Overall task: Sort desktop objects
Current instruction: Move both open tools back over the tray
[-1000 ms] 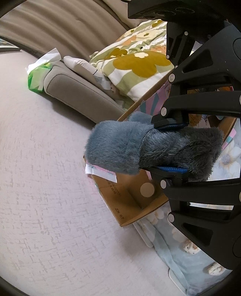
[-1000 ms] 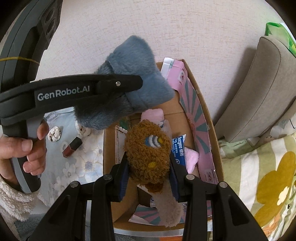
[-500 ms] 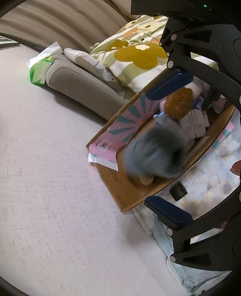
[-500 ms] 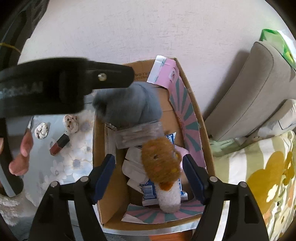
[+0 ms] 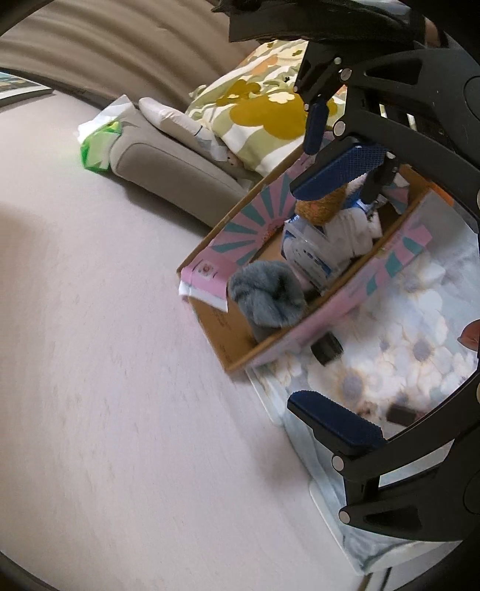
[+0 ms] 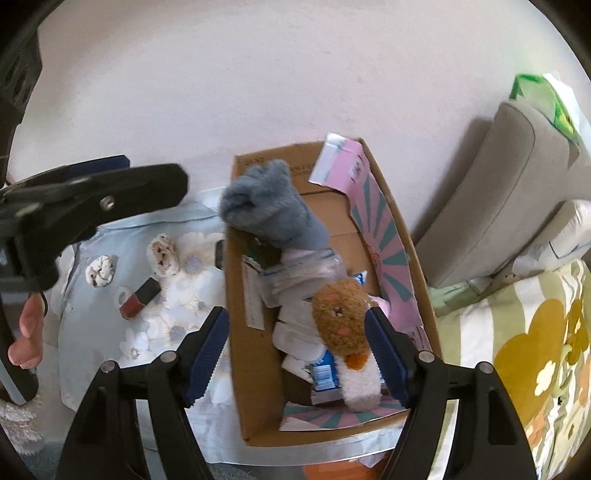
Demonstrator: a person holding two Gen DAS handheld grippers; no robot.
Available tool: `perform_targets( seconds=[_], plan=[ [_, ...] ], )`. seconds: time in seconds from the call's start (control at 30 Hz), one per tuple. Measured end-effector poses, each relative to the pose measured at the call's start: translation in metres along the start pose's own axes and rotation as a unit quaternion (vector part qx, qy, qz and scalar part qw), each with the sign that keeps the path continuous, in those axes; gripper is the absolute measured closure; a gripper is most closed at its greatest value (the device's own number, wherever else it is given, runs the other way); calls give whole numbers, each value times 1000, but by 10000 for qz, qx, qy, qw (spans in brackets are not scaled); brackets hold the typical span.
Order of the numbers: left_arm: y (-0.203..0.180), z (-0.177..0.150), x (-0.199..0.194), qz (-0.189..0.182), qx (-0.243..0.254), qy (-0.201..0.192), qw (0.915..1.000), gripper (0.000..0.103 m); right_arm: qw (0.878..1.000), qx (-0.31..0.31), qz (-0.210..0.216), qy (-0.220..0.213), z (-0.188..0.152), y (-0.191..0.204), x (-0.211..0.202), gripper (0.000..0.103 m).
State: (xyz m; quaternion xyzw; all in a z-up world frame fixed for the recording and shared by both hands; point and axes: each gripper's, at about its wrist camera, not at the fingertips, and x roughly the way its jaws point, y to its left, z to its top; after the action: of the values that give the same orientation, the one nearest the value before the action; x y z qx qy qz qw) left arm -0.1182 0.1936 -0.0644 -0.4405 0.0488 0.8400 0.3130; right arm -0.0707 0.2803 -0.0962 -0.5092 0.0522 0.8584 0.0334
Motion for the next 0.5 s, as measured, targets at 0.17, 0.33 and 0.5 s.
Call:
perform_targets(
  seconds=[0.17,0.33,0.5],
  plan=[
    [21,-15,-35,94,-133,-179,9997,1,9997,-207,7,-94,1,22,-8,32],
    [44,-33,-65,381,-250,-435,9980,1,9984,-498,137,-233,1,51,-17,32],
    [71,-52,-88,583,-512,-533,9956,1,9962,-707,427,-280,2,78,-19,32]
  ],
)
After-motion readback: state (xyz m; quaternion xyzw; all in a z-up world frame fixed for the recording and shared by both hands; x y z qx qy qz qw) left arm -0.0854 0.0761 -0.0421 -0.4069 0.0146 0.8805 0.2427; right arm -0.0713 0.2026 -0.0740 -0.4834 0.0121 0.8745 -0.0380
